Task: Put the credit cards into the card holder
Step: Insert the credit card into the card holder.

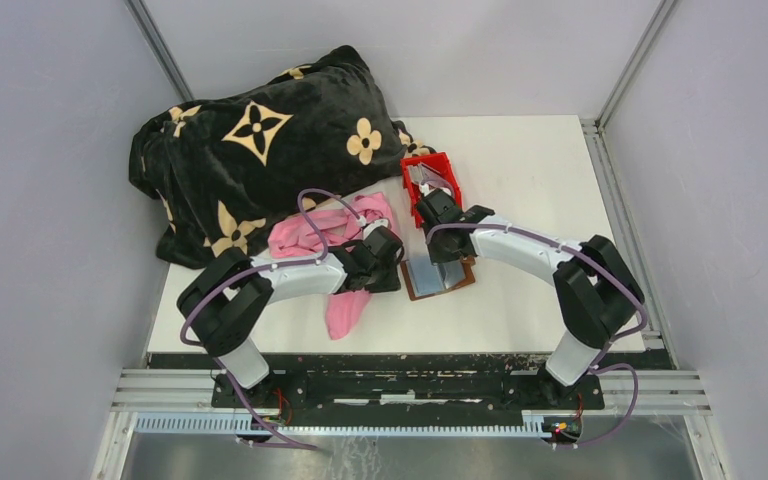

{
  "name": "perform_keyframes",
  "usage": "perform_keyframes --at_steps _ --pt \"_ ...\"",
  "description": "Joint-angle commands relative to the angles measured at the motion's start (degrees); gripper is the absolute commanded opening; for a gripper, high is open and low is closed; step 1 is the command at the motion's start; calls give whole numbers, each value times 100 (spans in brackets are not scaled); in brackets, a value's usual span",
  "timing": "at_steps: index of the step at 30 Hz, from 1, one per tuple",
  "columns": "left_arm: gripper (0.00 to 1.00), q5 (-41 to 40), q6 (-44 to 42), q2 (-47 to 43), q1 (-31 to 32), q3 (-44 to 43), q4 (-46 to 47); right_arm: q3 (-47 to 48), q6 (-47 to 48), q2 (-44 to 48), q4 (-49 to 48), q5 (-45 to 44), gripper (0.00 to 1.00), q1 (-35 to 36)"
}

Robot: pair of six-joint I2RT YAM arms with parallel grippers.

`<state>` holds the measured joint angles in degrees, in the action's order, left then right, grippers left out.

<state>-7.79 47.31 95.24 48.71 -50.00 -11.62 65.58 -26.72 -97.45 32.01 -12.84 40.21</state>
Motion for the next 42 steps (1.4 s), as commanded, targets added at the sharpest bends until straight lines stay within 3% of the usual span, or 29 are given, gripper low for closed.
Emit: perform_keyframes --at_steps 1,17,42 --pt "35 256 -166 271 -2 -40 23 -7 -96 328 -72 272 1 -210" --pt "32 445 -121 454 -6 -54 204 -1008 -842 279 -1497 2731 1 -1312" --pt "29 368 -140 964 -2 -241 -182 -1865 -1268 230 -2643 3755 1 -1813"
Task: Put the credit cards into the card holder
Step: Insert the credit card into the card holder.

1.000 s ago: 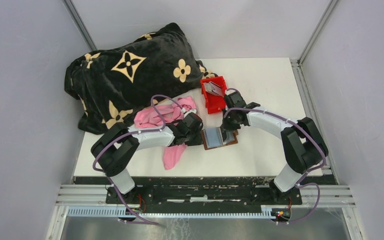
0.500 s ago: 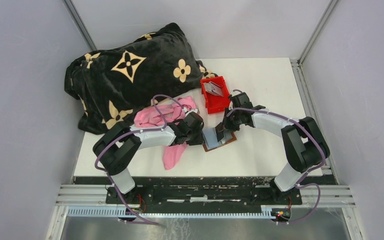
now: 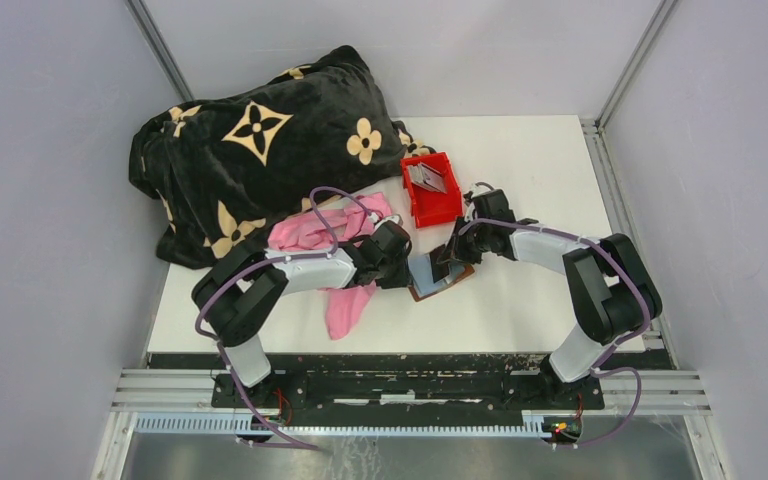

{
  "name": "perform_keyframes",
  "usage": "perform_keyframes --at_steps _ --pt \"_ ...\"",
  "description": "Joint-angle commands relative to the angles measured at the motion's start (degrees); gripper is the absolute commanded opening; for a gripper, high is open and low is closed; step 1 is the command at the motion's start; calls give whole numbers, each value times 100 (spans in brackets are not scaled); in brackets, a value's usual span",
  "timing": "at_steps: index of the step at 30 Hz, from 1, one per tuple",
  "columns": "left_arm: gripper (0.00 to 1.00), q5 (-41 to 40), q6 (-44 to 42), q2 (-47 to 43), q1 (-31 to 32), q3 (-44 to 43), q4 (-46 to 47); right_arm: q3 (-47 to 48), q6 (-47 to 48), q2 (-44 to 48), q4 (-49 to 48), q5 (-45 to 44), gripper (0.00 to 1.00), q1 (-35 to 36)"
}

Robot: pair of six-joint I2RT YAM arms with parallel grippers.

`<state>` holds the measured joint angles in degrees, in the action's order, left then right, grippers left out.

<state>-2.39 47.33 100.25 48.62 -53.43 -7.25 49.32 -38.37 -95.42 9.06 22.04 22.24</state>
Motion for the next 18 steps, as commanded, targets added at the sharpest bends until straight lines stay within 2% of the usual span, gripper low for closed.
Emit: perform_keyframes --at_steps 1,7,18 --pt "29 -188 -143 483 7 81 -650 -307 -111 27 -423 311 1 -40" --pt "29 -306 -137 540 -36 30 -799 -620 -243 -33 -875 589 1 -121" --pt "28 -469 -66 678 -146 -92 -950 -913 -222 -58 -1073 825 1 -132"
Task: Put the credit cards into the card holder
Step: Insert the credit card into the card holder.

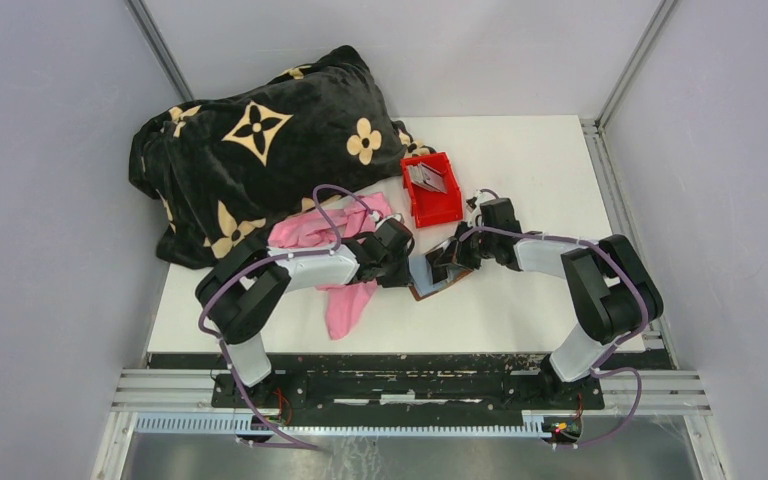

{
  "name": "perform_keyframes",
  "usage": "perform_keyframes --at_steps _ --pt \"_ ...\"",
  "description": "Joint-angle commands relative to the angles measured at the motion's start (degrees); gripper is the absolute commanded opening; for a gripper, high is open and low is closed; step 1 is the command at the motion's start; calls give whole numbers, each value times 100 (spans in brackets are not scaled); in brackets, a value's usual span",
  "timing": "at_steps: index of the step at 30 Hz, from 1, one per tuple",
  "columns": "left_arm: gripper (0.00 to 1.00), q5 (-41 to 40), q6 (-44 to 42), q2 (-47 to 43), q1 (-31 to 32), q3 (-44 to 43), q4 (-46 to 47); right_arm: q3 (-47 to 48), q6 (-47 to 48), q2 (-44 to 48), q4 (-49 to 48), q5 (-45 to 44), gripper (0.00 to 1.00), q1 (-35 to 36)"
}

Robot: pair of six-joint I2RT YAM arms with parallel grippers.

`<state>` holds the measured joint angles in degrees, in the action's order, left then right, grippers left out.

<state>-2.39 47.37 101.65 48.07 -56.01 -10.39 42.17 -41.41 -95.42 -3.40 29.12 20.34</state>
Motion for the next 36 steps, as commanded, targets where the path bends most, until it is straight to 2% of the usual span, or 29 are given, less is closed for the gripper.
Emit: perform_keyframes --at_steps 1,16,22,24,31,36 --pt "28 -479 -71 567 -105 145 -652 -207 87 -68 173 136 1 57" --pt "28 -556 -156 918 -321 -113 -727 -61 171 -331 325 278 1 57" --pt "28 -531 -189 1046 -336 -156 -706 111 311 -458 648 74 1 58" --pt "28 -519 -186 1070 -334 -130 -679 198 373 -482 794 -52 7 60" --pt "27 -481 -185 1105 -339 -121 -627 545 627 -211 1488 -622 39 58" --pt "26 -437 -185 1132 -330 -119 -574 839 772 -2 1907 -888 49 52"
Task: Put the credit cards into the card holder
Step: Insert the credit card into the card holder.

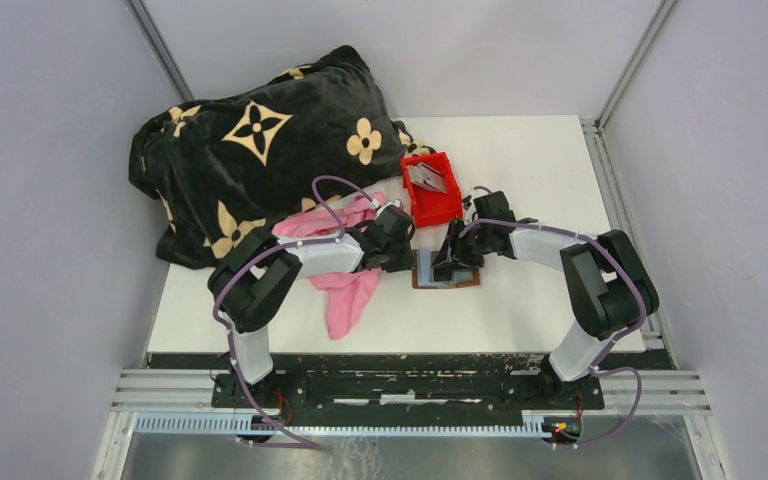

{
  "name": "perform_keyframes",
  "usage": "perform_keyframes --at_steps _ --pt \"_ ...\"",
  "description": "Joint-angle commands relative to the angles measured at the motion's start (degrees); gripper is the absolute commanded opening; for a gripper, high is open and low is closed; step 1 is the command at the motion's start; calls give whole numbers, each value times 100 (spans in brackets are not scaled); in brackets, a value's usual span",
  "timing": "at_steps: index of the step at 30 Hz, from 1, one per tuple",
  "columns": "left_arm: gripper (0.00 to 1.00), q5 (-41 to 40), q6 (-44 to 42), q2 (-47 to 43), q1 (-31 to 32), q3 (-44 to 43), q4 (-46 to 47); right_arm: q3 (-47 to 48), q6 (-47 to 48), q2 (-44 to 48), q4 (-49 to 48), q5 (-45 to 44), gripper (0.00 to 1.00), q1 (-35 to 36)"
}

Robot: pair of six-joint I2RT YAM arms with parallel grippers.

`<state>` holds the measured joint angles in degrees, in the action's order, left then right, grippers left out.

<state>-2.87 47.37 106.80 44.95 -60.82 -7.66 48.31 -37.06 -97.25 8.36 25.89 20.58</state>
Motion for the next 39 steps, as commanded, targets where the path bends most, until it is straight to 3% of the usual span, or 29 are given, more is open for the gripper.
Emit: perform_keyframes --at_steps 1,19,39 --pt "26 -376 -183 622 -25 360 -844 272 339 200 789 -593 50 33" --pt "23 -260 -267 617 -23 309 -800 693 394 149 1445 -1083 62 32" --pt "16 294 -469 566 172 270 -476 1322 714 -356 2229 -1822 56 477"
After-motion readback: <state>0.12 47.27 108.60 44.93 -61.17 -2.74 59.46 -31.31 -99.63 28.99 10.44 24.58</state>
